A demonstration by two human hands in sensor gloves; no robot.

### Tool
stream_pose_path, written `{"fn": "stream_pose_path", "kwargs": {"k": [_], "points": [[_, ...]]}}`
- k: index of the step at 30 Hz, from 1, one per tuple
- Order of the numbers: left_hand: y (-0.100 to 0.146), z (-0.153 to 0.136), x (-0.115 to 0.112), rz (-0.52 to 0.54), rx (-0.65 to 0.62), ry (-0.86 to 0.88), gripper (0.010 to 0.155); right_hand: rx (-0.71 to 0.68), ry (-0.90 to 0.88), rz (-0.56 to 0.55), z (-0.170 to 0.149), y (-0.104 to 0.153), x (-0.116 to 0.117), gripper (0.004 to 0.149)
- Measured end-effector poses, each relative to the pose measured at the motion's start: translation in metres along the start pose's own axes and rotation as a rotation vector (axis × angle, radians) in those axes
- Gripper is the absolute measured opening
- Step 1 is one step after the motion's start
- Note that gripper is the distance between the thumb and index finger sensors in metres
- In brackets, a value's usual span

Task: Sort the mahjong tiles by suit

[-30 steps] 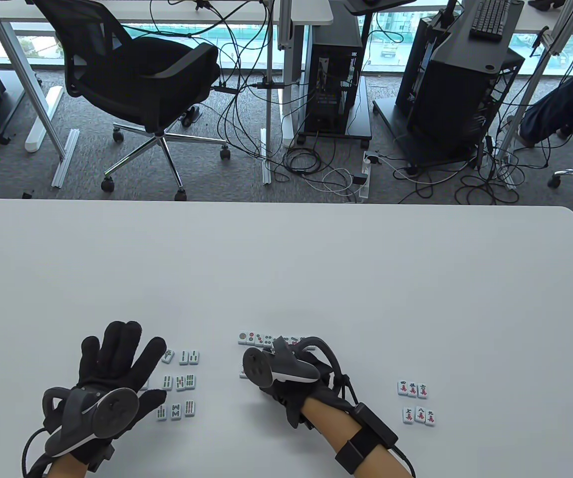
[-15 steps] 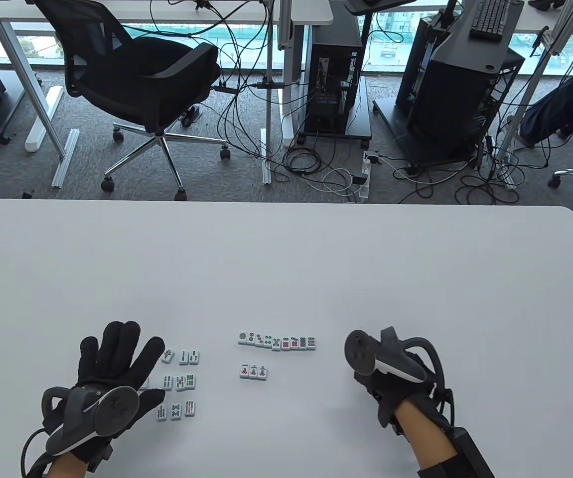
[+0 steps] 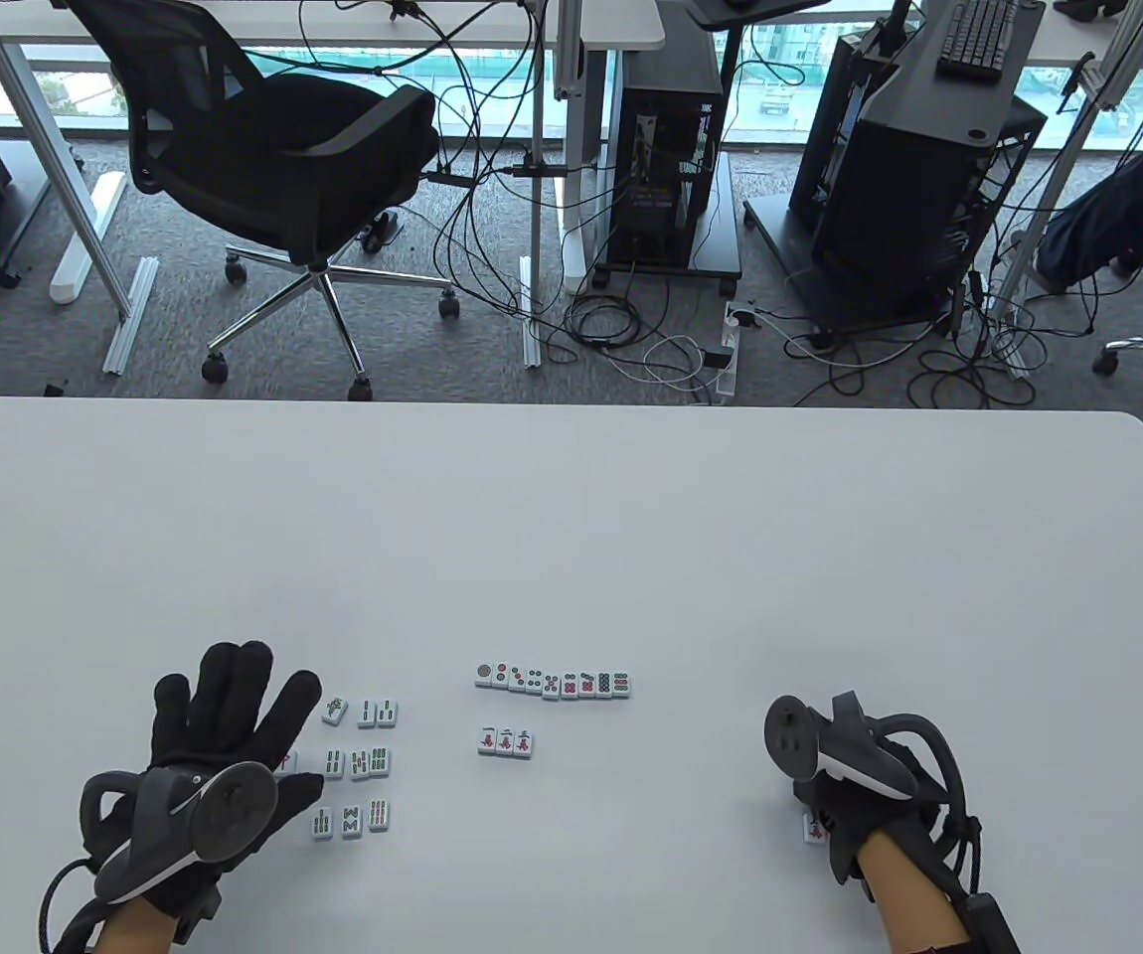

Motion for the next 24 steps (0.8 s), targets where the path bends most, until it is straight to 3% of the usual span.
{"fn": "stream_pose_path", "kwargs": {"k": [12, 17, 24], "points": [[0.001, -0.001, 0.004, 0.026, -0.008, 0.019, 0.086, -0.023, -0.021, -0.01, 0.021, -0.009, -0.009, 0.058], [0.002, -0.002, 0.004, 0.031, -0.01, 0.027, 0.085, -0.166, -0.036, -0.14, 0.081, -0.022, -0.037, 0.059], [0.004, -0.002, 0.009, 0.061, -0.015, 0.033, 0.085, -0.345, -0.039, -0.273, 0.168, -0.044, -0.053, 0.059]]}}
Point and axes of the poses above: the tracker on the back of each hand, its own z axis roughly to the thumb side, its own y axis roughly from the fingertips to the wrist, x = y × z, the point moved 3 cm from there along -y, roughly from the wrist to the fingertips, and after that the axes turned 11 degrees about -x, right-handed, at the moved point
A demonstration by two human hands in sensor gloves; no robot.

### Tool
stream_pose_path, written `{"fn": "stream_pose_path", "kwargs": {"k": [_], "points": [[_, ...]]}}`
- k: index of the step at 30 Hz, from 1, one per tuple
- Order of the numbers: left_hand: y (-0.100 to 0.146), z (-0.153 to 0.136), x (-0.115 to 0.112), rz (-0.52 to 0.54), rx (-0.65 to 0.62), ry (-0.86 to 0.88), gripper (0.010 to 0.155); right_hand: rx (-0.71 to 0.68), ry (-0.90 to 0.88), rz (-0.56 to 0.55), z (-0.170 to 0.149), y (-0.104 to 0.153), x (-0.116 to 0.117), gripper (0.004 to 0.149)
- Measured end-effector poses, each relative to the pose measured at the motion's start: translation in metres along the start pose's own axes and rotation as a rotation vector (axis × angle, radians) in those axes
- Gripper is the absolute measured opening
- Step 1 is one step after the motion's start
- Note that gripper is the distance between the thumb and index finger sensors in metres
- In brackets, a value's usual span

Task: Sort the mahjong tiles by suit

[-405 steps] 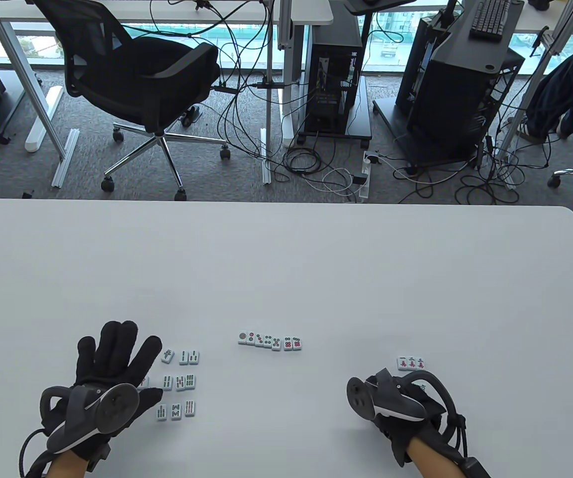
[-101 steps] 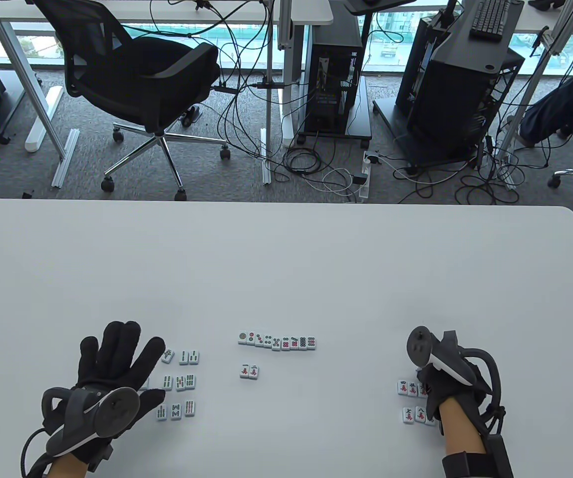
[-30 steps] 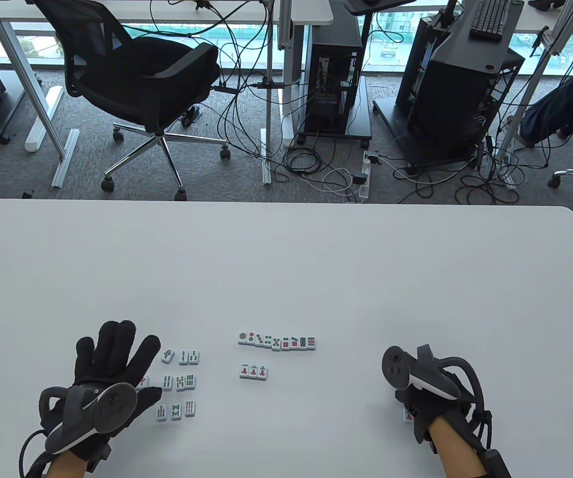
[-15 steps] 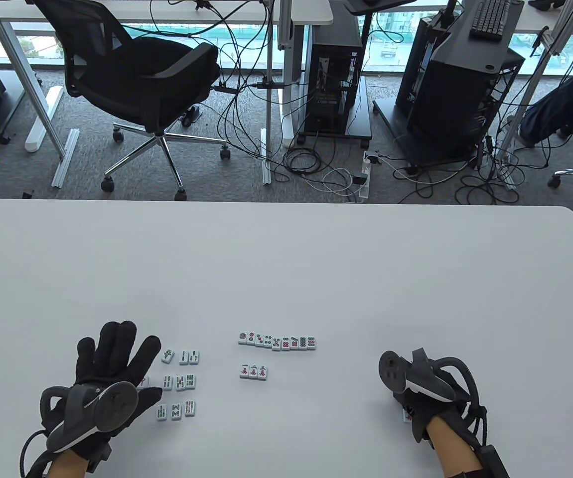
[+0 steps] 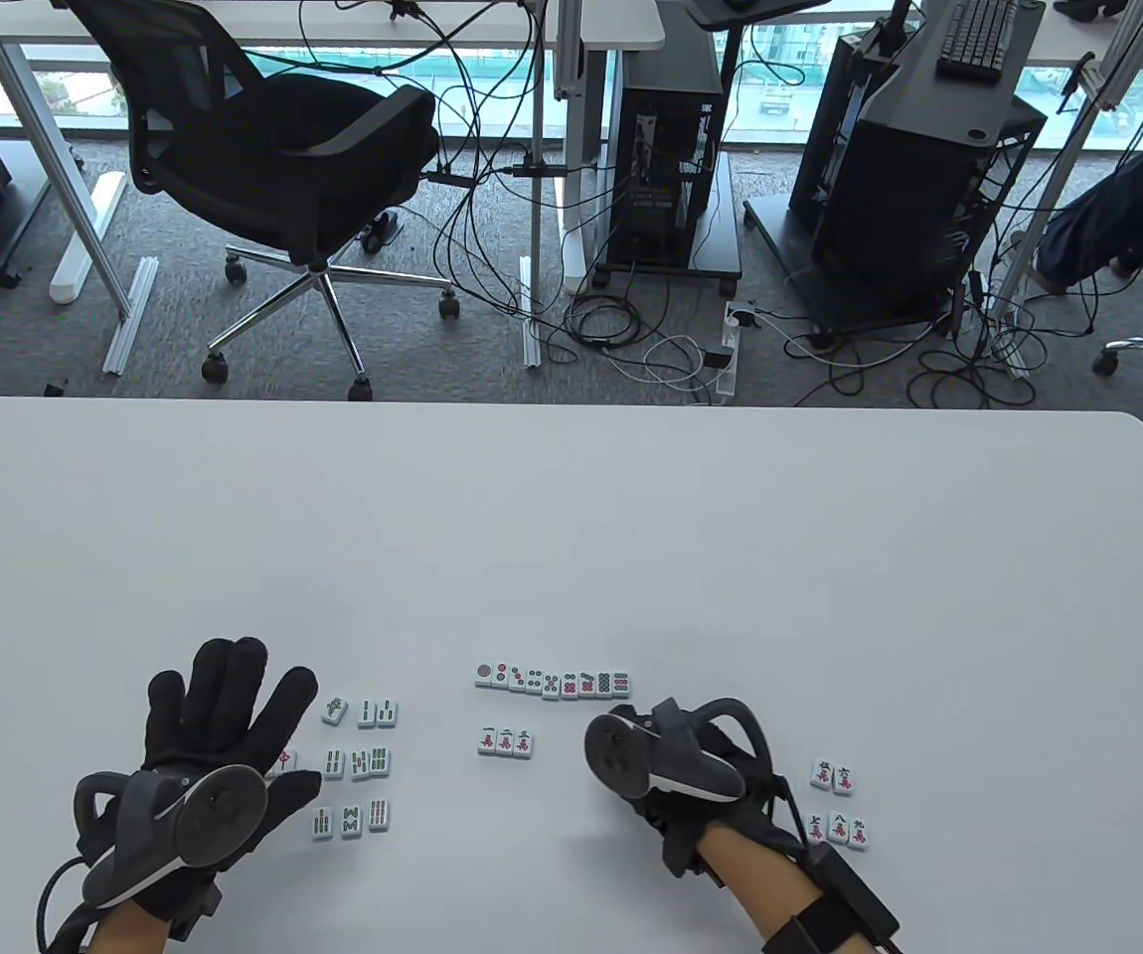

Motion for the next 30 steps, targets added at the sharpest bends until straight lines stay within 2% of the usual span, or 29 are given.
{"fn": "stream_pose_path", "kwargs": {"k": [4, 8, 14, 17, 23, 28, 30], "points": [[0.001, -0.001, 0.002, 0.008, -0.002, 0.004, 0.085, -0.039, 0.021, 0.004, 0.024, -0.023, 0.004, 0.059], [0.001, 0.0, 0.005, 0.024, -0.007, 0.012, 0.086, -0.044, 0.026, 0.01, 0.03, -0.034, 0.011, 0.058], [0.001, 0.0, 0.005, 0.025, -0.007, 0.007, 0.085, -0.032, -0.001, 0.003, 0.028, -0.038, 0.016, 0.057], [0.002, 0.0, 0.005, 0.018, -0.005, 0.002, 0.085, -0.043, -0.005, 0.003, 0.027, -0.035, 0.014, 0.062], [0.002, 0.0, 0.005, 0.016, -0.004, 0.002, 0.085, -0.04, 0.053, 0.021, 0.01, -0.003, -0.004, 0.069], [0.001, 0.001, 0.004, 0.005, -0.003, -0.005, 0.085, 0.067, 0.093, 0.034, -0.035, 0.037, -0.019, 0.065], [0.001, 0.001, 0.002, -0.006, 0.0, -0.011, 0.086, 0.119, 0.103, 0.075, -0.057, 0.055, -0.021, 0.064]]}}
Point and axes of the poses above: the tracker on the back of each hand, its own z axis roughly to the thumb side, its own y axis roughly from the fingertips to the wrist, x = y × z, the point moved 3 cm from there along -y, roughly from the wrist to the fingertips, and after that the axes turned 11 degrees about -x, right-handed, at the moved point
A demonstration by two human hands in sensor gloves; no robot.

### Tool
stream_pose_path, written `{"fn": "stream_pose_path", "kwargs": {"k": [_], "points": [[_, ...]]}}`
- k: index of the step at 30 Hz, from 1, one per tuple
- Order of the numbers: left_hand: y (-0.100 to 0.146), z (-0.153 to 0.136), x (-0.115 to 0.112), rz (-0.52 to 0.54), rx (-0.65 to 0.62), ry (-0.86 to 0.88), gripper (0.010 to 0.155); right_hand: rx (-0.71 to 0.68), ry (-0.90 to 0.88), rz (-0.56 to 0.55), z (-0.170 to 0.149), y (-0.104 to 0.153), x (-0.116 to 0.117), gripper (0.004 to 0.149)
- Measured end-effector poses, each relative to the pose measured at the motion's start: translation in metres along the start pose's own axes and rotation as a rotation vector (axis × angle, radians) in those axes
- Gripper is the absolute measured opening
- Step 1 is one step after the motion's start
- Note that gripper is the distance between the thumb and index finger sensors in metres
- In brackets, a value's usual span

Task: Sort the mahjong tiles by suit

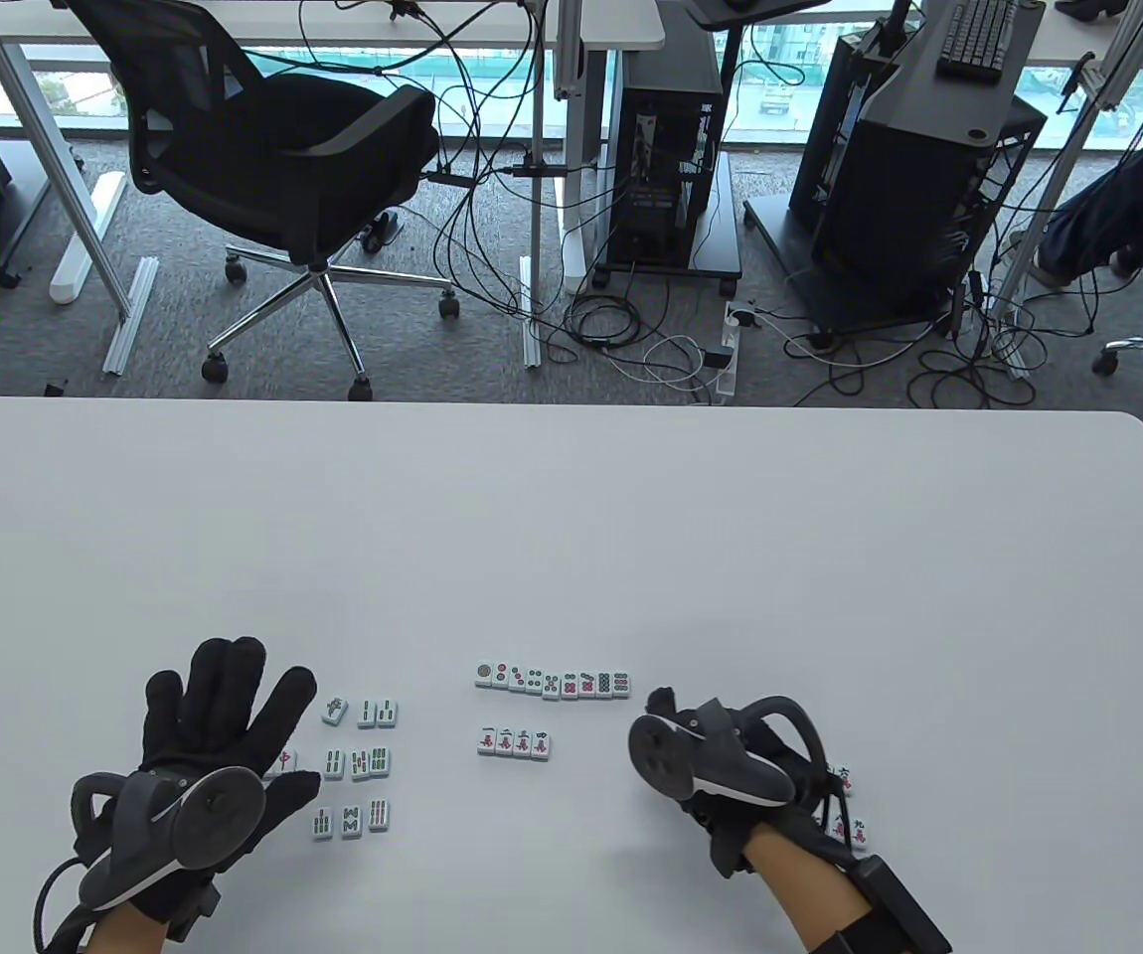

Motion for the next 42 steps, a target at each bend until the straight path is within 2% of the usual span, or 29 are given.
{"fn": "stream_pose_path", "kwargs": {"k": [6, 11, 19, 21, 25, 27, 29, 32, 35, 39, 42], "points": [[0.0, 0.0, -0.001, -0.008, 0.006, -0.001, 0.085, 0.159, -0.019, 0.081, -0.057, 0.04, 0.017, 0.063], [-0.001, 0.001, -0.002, -0.017, 0.005, -0.008, 0.085, 0.246, -0.021, 0.197, -0.08, 0.055, 0.04, 0.064], [-0.001, 0.001, -0.002, -0.022, 0.007, -0.008, 0.085, 0.271, 0.004, 0.268, -0.085, 0.052, 0.064, 0.061], [-0.001, 0.001, -0.003, -0.024, 0.007, -0.007, 0.085, 0.259, 0.009, 0.24, -0.084, 0.049, 0.064, 0.059], [-0.002, 0.001, -0.003, -0.024, 0.006, -0.005, 0.085, 0.234, -0.004, 0.267, -0.08, 0.041, 0.06, 0.059], [-0.002, 0.001, -0.003, -0.023, 0.005, -0.005, 0.085, 0.218, -0.015, 0.244, -0.073, 0.034, 0.052, 0.059], [-0.002, 0.001, -0.003, -0.025, 0.004, -0.005, 0.085, 0.168, -0.025, 0.174, -0.057, 0.023, 0.039, 0.059], [-0.002, 0.001, -0.003, -0.025, 0.005, -0.002, 0.085, 0.049, -0.023, 0.018, -0.018, 0.003, 0.019, 0.059], [-0.002, 0.001, -0.002, -0.019, 0.004, 0.0, 0.085, -0.059, 0.0, -0.07, 0.024, -0.016, 0.006, 0.059], [-0.002, 0.001, -0.002, -0.011, -0.003, 0.004, 0.085, -0.14, 0.022, -0.071, 0.068, -0.043, 0.001, 0.059], [-0.002, 0.001, -0.001, -0.003, -0.005, 0.007, 0.085, -0.157, 0.007, -0.044, 0.087, -0.061, 0.005, 0.059]]}}
Point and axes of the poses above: the tracker on the back of each hand, its own z axis roughly to the thumb side, its own y axis roughly from the fingertips to the wrist, x = y × z, the point moved 3 cm from there along -y, roughly from the wrist to the fingertips, and after that the axes turned 11 degrees about -x, right-handed, at the moved point
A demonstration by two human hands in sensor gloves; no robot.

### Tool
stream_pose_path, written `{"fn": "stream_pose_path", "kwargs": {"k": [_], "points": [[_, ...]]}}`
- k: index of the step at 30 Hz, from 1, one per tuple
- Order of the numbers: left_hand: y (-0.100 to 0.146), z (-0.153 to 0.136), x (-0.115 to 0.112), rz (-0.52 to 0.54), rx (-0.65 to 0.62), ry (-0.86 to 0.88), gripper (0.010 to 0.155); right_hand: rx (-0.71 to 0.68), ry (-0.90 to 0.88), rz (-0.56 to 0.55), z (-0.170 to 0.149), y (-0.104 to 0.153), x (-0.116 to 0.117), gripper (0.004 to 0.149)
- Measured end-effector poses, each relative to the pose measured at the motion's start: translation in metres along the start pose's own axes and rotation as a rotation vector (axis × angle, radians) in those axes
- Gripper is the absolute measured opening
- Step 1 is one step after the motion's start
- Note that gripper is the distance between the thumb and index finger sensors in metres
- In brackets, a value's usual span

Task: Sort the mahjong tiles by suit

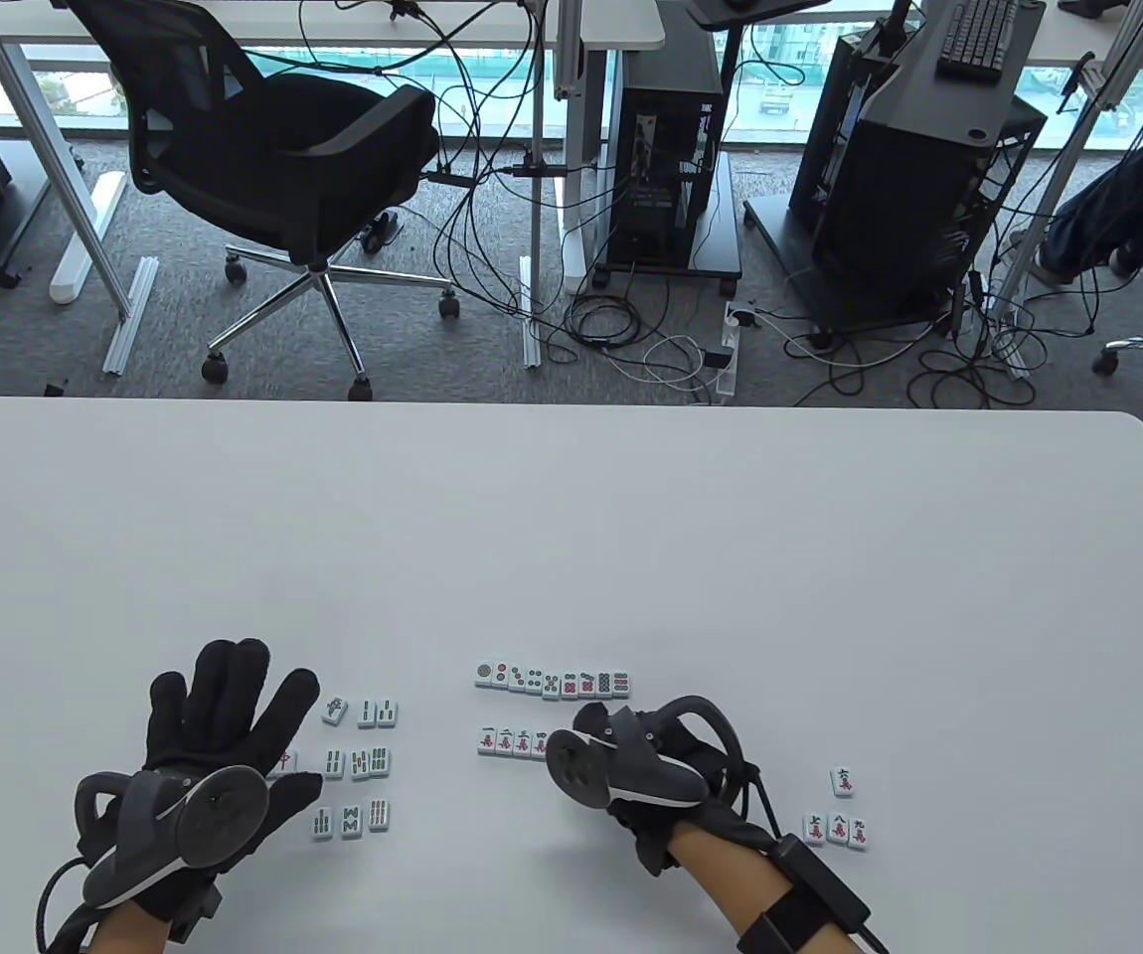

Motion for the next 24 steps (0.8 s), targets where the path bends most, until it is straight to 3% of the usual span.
{"fn": "stream_pose_path", "kwargs": {"k": [6, 14, 20, 24], "points": [[0.001, 0.001, 0.004, 0.022, -0.008, 0.006, 0.085, 0.006, 0.006, 0.052, 0.008, -0.02, 0.012, 0.058], [0.002, 0.001, 0.004, 0.022, -0.01, 0.006, 0.085, 0.009, 0.007, 0.048, 0.01, -0.021, 0.013, 0.057], [0.002, 0.002, 0.003, 0.016, -0.01, 0.002, 0.085, 0.001, 0.029, -0.012, 0.001, -0.002, -0.003, 0.063], [0.002, 0.002, 0.003, 0.016, -0.009, 0.003, 0.085, 0.059, 0.004, -0.026, -0.029, 0.03, -0.015, 0.063]]}}
Point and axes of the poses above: the tracker on the back of each hand, its own z axis roughly to the thumb side, its own y axis roughly from the fingertips to the wrist, x = y × z, the point moved 3 cm from there along -y, roughly from the wrist to the fingertips, and after that the axes turned 11 degrees about -x, right-handed, at the moved point
